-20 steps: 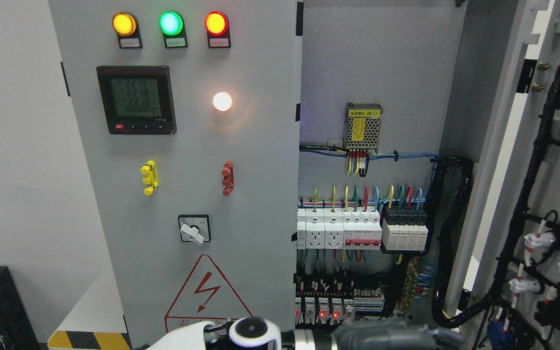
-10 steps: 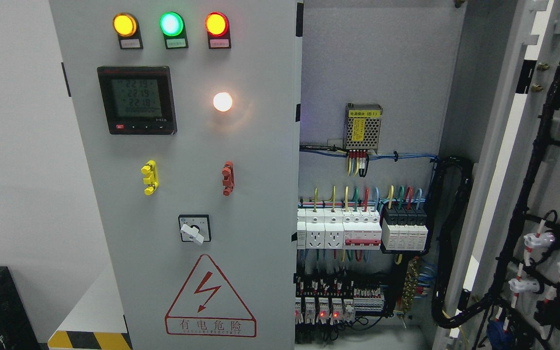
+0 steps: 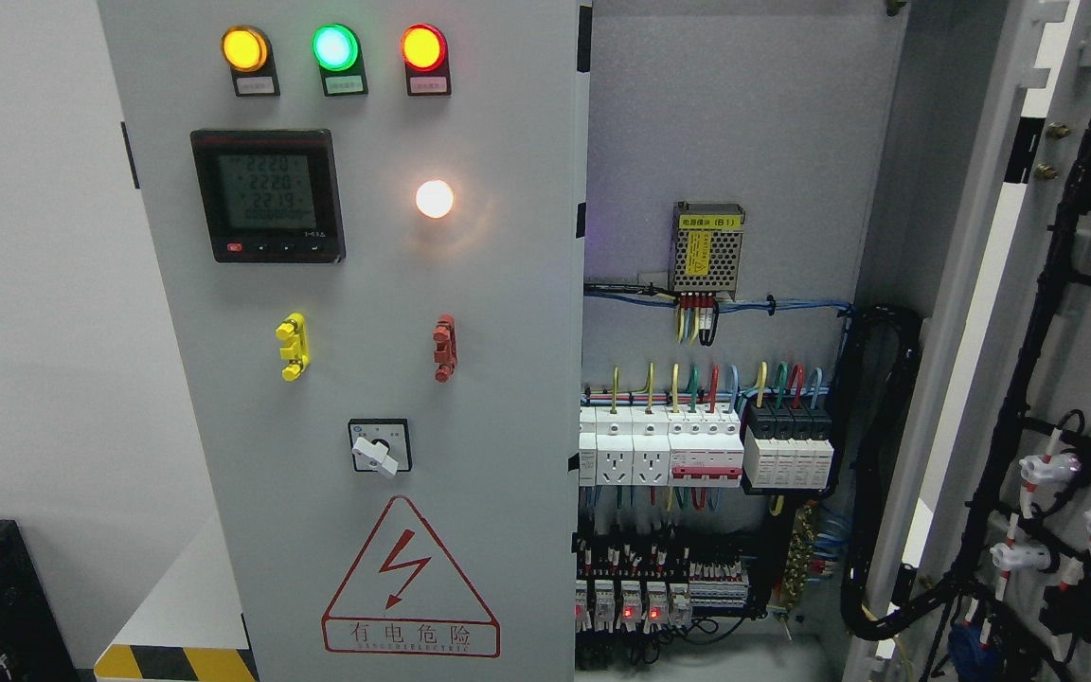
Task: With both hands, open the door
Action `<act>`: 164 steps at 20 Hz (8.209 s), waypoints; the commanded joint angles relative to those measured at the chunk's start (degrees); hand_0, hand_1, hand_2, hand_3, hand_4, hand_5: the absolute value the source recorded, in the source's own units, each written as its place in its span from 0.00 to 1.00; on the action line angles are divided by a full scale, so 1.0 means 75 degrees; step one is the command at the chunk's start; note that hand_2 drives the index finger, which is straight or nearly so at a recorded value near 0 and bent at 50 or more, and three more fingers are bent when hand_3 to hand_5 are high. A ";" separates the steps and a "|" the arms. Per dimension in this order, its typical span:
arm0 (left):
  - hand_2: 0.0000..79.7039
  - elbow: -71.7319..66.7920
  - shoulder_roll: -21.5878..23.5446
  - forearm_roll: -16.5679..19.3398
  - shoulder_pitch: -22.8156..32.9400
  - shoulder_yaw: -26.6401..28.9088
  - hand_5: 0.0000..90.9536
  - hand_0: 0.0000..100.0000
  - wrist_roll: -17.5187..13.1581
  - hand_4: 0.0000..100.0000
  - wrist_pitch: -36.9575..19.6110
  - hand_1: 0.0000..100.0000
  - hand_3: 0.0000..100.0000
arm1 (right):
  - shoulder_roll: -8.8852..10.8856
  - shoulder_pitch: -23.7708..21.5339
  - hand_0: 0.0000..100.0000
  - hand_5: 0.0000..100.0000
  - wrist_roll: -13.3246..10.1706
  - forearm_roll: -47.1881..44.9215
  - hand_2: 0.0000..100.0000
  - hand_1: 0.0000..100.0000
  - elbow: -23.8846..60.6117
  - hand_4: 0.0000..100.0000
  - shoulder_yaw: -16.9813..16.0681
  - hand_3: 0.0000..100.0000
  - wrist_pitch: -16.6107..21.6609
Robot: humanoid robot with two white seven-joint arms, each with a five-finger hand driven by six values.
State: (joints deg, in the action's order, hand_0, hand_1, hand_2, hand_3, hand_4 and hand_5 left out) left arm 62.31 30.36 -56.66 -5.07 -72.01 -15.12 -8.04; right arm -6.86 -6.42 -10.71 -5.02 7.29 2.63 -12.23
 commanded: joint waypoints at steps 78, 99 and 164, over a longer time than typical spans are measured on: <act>0.00 -0.8238 -0.4798 0.9476 0.1122 1.0644 0.00 0.84 0.0352 0.00 -0.0264 0.21 0.00 | 0.0352 -0.0424 0.00 0.00 -0.0071 -0.0057 0.00 0.00 1.4977 0.00 0.1196 0.00 0.2088; 0.00 -0.8238 -0.4798 0.9476 0.1122 1.0644 0.00 0.84 0.0352 0.00 -0.0264 0.21 0.00 | 0.0000 0.3362 0.00 0.00 0.0561 -0.1509 0.00 0.00 1.3315 0.00 0.1516 0.00 0.1127; 0.00 -0.8238 -0.4798 0.9476 0.1122 1.0644 0.00 0.84 0.0352 0.00 -0.0264 0.21 0.00 | 0.0258 0.5742 0.00 0.00 0.4370 -0.2611 0.00 0.00 1.0395 0.00 0.0247 0.00 -0.0150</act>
State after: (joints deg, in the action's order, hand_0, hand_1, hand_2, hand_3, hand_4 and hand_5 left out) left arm 0.00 -5.62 14.41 3.34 7.84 -12.48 -10.16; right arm -4.65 36.15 21.40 -24.31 85.90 4.65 -12.62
